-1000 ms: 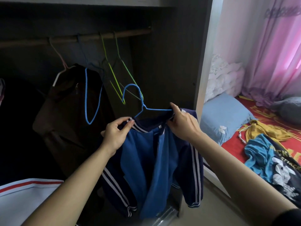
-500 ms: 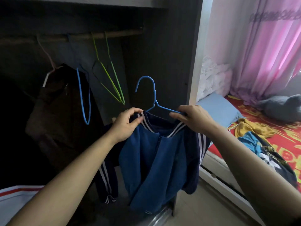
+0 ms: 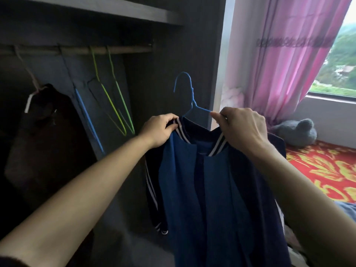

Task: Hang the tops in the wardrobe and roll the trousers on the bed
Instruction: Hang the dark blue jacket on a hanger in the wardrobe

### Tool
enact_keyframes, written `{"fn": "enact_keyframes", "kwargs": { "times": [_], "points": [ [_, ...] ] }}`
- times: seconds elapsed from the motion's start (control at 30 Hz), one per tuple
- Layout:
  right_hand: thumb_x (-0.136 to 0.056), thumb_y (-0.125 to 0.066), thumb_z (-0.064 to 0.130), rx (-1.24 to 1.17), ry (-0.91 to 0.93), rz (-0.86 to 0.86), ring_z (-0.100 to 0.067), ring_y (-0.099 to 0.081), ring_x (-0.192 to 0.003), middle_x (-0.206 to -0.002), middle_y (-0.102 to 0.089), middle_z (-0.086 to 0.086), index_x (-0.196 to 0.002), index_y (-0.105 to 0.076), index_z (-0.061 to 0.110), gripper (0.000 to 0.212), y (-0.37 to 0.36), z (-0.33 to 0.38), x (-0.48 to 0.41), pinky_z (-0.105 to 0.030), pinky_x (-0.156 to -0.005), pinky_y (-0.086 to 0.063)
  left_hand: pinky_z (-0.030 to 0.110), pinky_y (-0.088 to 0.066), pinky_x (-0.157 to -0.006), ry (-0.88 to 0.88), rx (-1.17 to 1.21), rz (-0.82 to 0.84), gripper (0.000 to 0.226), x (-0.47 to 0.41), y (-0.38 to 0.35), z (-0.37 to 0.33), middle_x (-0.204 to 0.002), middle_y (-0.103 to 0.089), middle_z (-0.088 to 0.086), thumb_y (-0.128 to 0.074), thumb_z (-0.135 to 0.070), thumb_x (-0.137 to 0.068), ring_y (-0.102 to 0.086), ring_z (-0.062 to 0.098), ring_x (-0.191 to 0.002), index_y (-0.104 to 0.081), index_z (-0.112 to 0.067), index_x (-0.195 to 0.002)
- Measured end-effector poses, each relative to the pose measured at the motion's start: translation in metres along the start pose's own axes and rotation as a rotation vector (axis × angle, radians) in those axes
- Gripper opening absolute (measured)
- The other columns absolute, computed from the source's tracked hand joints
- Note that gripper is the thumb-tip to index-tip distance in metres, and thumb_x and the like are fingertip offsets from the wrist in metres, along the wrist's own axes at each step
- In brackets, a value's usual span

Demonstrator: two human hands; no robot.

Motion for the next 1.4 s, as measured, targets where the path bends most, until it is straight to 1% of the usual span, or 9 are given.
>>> {"fn": "enact_keyframes", "kwargs": {
  "times": [0.17,0.33,0.5,0.6,0.8,0.9,1.0,1.17,1.4],
  "points": [
    [-0.101,-0.034,0.059,0.073,-0.074,-0.048,-0.03,-0.051,-0.063,-0.075,-0.064,-0.006,-0.088,-0.066,0.015,0.056,0.006,0.021,-0.017,-0.034,-0.058,-0.034,0.033,-0.044,-0.104,-0.039,-0.027,0.054,0.037,-0.017,0.024,0.001,-0.13,-0.064,-0.002,-0.055,-0.021,-0.097,-0.057,0.02,-0.121,-0.057,-0.025,-0.133],
    [-0.103,-0.038,0.049,0.0,-0.166,-0.056,-0.028,-0.041,-0.06,-0.06,-0.036,0.002,-0.079,-0.049,0.015,0.043,-0.008,0.044,-0.049,-0.036,-0.059,-0.03,0.028,-0.041,-0.1,-0.05,-0.133,0.018,0.035,-0.034,0.07,0.018,-0.135,-0.058,0.001,-0.053,-0.021,-0.098,-0.054,0.021,-0.124,-0.057,-0.023,-0.133],
    [-0.104,-0.035,0.045,-0.135,-0.166,-0.056,-0.034,-0.051,-0.068,-0.085,-0.066,-0.012,-0.082,-0.045,0.016,0.038,-0.04,0.071,-0.098,-0.037,-0.061,-0.031,0.047,-0.027,-0.116,0.023,-0.45,-0.112,0.047,-0.067,0.118,0.044,-0.157,-0.028,0.006,-0.051,-0.025,-0.098,-0.023,0.027,-0.146,-0.043,-0.026,-0.144],
    [-0.105,-0.035,0.043,-0.236,-0.154,-0.034,-0.029,-0.041,-0.064,-0.091,-0.067,-0.013,-0.084,-0.047,0.017,0.036,-0.065,0.096,-0.132,-0.036,-0.062,-0.029,0.055,-0.015,-0.117,0.077,-0.693,-0.192,0.059,-0.083,0.147,0.063,-0.162,-0.013,0.012,-0.05,-0.026,-0.096,-0.009,0.031,-0.148,-0.029,-0.025,-0.151],
    [-0.105,-0.038,0.034,-0.411,-0.077,-0.081,-0.036,-0.063,-0.084,-0.095,-0.068,-0.012,-0.094,-0.058,0.01,0.033,-0.105,0.139,-0.203,-0.036,-0.063,-0.03,0.058,0.004,-0.116,0.253,-0.888,-0.288,0.088,-0.107,0.186,0.108,-0.163,0.0,0.014,-0.062,-0.034,-0.085,0.004,0.033,-0.15,-0.013,-0.019,-0.156],
    [-0.103,-0.043,0.027,-0.459,-0.044,-0.023,-0.029,-0.06,-0.076,-0.094,-0.068,-0.012,-0.091,-0.054,0.013,0.022,-0.129,0.157,-0.231,-0.035,-0.061,-0.031,0.057,0.007,-0.115,0.243,-0.947,-0.32,0.107,-0.108,0.185,0.127,-0.164,-0.004,0.011,-0.074,-0.037,-0.074,0.004,0.031,-0.15,-0.009,-0.019,-0.157],
    [-0.103,-0.046,0.024,-0.388,-0.026,0.128,-0.024,-0.054,-0.072,-0.098,-0.068,-0.011,-0.099,-0.06,0.012,0.019,-0.166,0.172,-0.237,-0.033,-0.06,-0.035,0.05,0.01,-0.112,0.176,-0.971,-0.393,0.108,-0.108,0.183,0.135,-0.163,-0.011,0.009,-0.075,-0.036,-0.069,-0.002,0.03,-0.149,-0.014,-0.021,-0.157],
    [-0.107,-0.033,0.04,-0.356,0.017,0.088,-0.032,-0.066,-0.088,-0.103,-0.068,-0.011,-0.109,-0.058,0.012,0.038,-0.198,0.177,-0.21,-0.031,-0.061,-0.036,0.051,0.01,-0.111,0.162,-0.982,-0.445,0.107,-0.109,0.182,0.141,-0.163,-0.01,0.008,-0.072,-0.036,-0.067,-0.003,0.031,-0.149,-0.015,-0.023,-0.156],
    [-0.102,-0.047,0.034,-0.428,0.021,0.182,-0.04,-0.06,-0.106,-0.121,-0.056,-0.015,-0.126,-0.054,0.013,0.033,-0.185,0.163,-0.186,-0.04,-0.076,-0.046,0.058,0.008,-0.114,0.183,-0.916,-0.381,0.093,-0.107,0.189,0.135,-0.164,-0.006,0.006,-0.064,-0.038,-0.075,0.001,0.028,-0.15,-0.018,-0.025,-0.155]
  ]
}}
Point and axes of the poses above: each hand's wrist, its own x-axis away from the middle knuckle, its own y-axis out of the back of the hand, z = x × y, the point moved 5 cm from there along -x, towards the middle knuckle
